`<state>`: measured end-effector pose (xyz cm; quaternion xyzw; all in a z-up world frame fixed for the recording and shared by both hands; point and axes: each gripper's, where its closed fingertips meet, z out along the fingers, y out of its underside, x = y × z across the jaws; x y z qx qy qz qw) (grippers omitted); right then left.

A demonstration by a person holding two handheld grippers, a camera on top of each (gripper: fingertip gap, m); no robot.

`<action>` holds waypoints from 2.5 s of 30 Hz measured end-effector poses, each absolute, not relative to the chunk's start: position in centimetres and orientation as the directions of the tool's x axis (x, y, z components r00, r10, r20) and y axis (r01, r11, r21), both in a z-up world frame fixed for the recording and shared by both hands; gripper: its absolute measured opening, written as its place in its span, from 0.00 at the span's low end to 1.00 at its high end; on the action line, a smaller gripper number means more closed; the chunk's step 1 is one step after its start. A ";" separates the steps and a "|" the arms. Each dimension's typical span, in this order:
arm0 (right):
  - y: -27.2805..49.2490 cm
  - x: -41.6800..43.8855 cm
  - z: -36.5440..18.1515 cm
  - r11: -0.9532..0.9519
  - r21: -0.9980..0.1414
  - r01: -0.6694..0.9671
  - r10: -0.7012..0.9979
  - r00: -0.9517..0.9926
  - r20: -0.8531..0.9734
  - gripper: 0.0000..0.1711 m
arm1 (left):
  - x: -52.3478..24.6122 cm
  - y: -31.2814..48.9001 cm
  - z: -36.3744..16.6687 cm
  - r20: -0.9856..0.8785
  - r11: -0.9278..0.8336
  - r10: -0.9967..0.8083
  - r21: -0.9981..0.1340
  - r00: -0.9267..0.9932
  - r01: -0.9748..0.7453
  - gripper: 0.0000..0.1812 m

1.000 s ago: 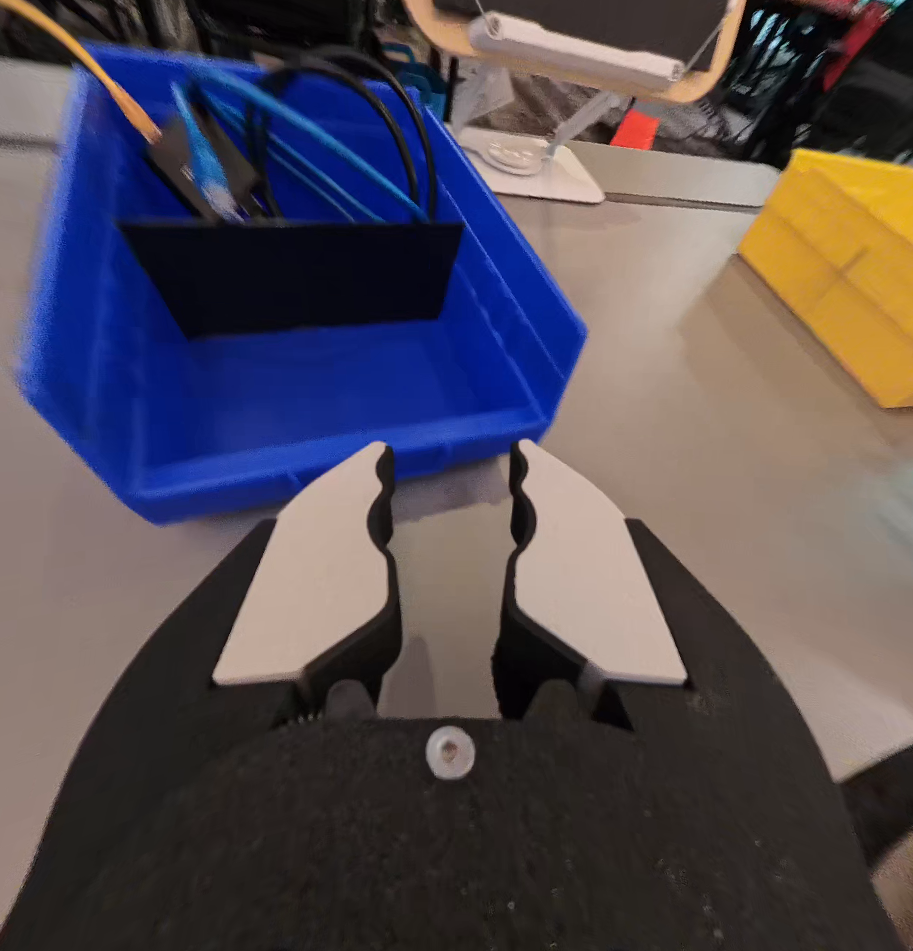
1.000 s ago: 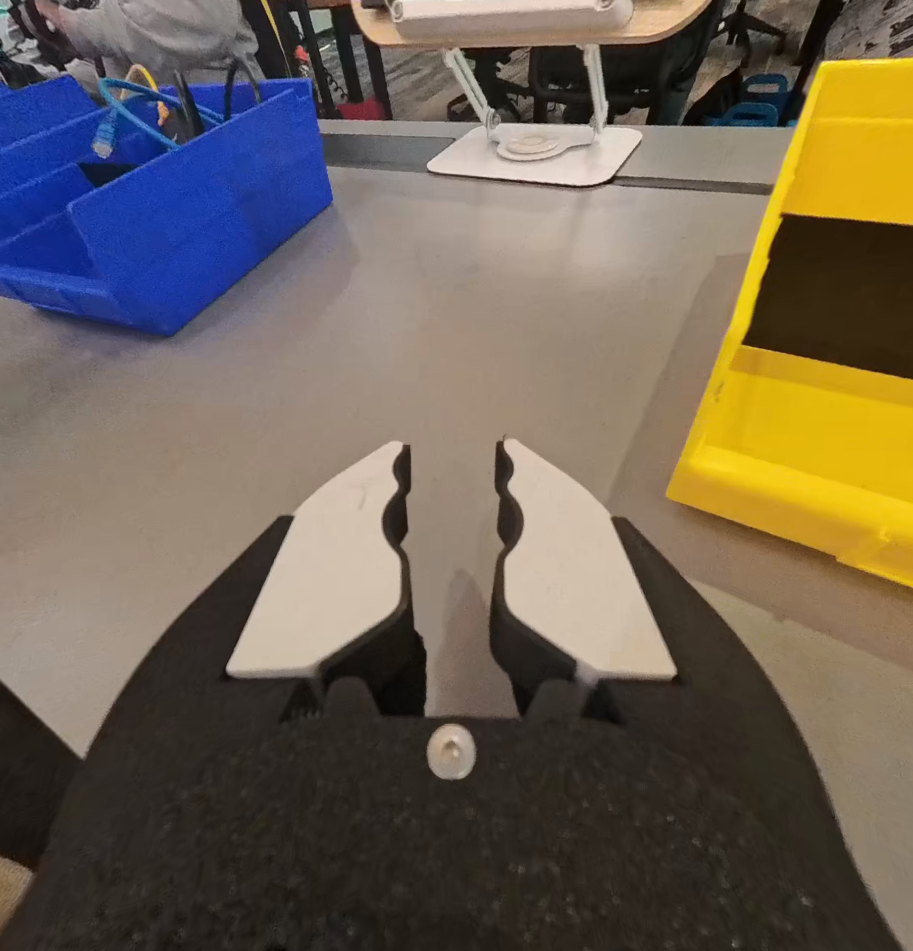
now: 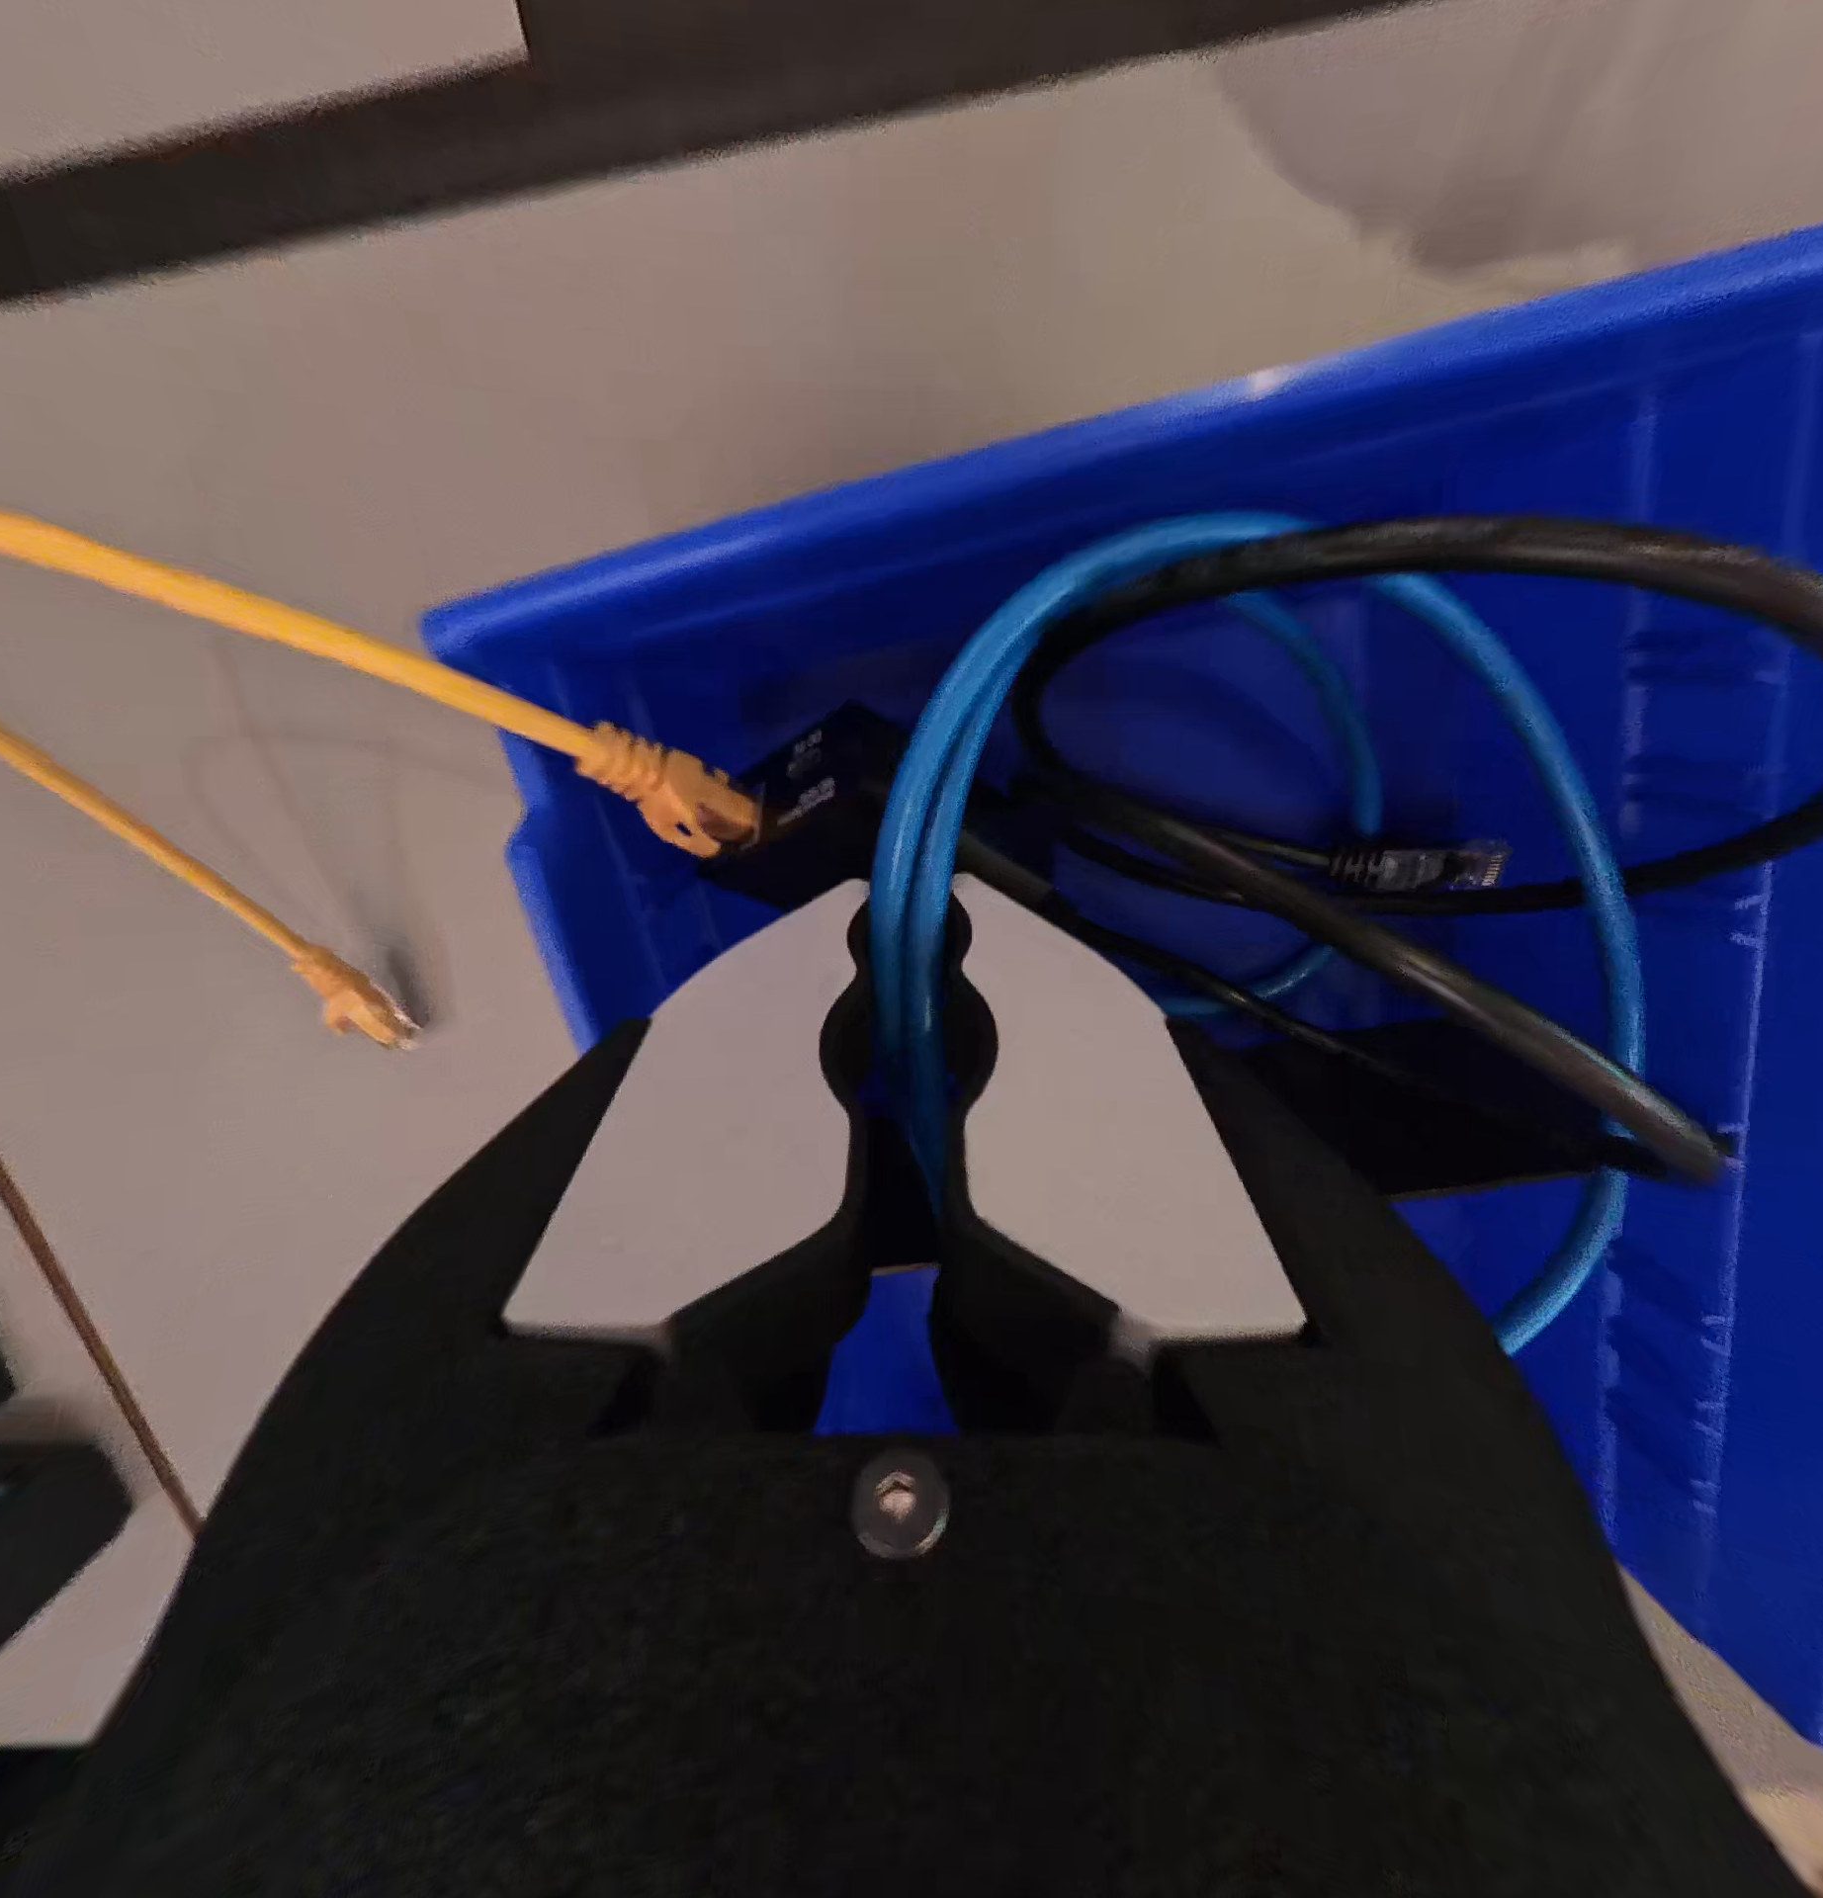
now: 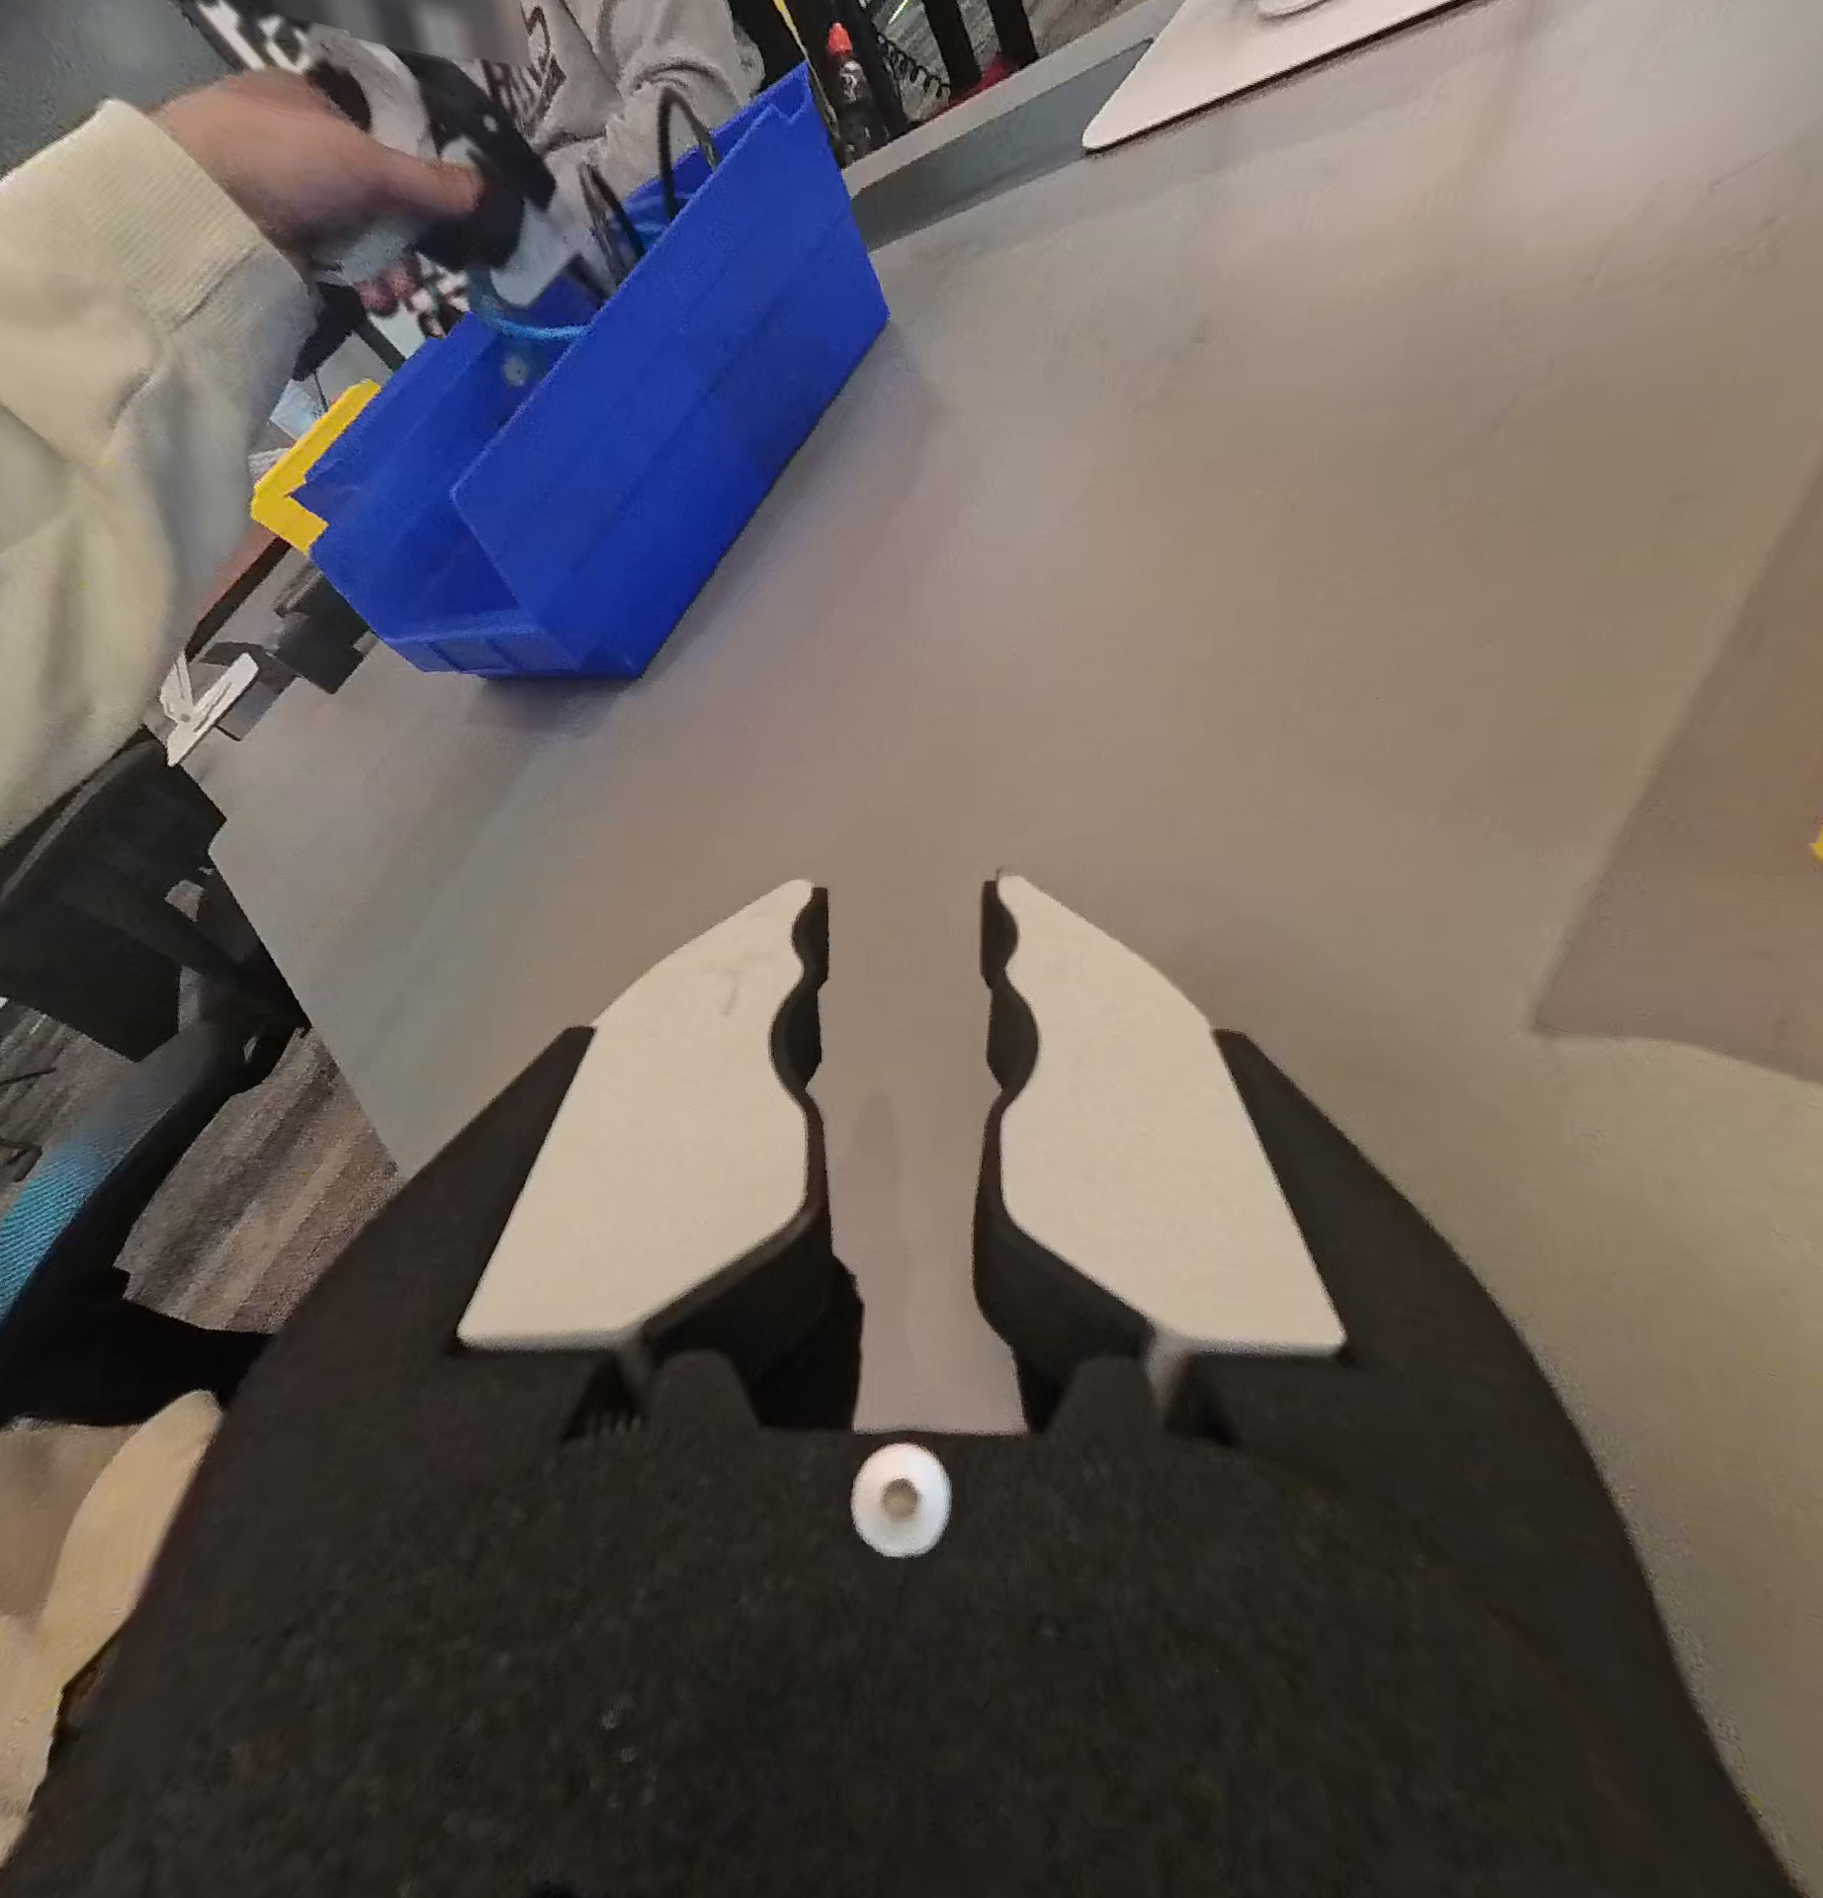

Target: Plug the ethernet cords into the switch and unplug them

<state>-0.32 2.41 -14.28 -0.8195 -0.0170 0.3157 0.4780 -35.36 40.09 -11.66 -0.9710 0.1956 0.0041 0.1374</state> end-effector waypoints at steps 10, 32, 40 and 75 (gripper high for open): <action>2.3 -1.0 -14.0 -0.514 -0.836 -0.192 0.361 0.836 -0.413 0.14 | -30.5 39.4 5.6 -0.319 -0.531 -0.558 -0.571 0.766 -0.625 0.04; 1.4 -1.2 -11.2 -0.361 -0.931 -0.052 0.426 0.879 -0.214 0.14 | -27.8 24.3 54.0 -0.476 -0.057 -0.252 -0.862 0.842 -0.504 0.04; 0.9 -2.1 -9.7 -0.282 -0.959 -0.014 0.478 0.865 -0.153 0.16 | -24.3 17.3 59.7 -0.432 0.012 -0.378 -0.887 0.819 -0.462 0.03; 6.3 -6.7 0.4 -0.183 -0.972 -0.146 0.947 0.239 -0.214 0.15 | -6.4 19.9 30.2 -0.536 0.067 -0.749 -0.645 0.389 -0.761 0.01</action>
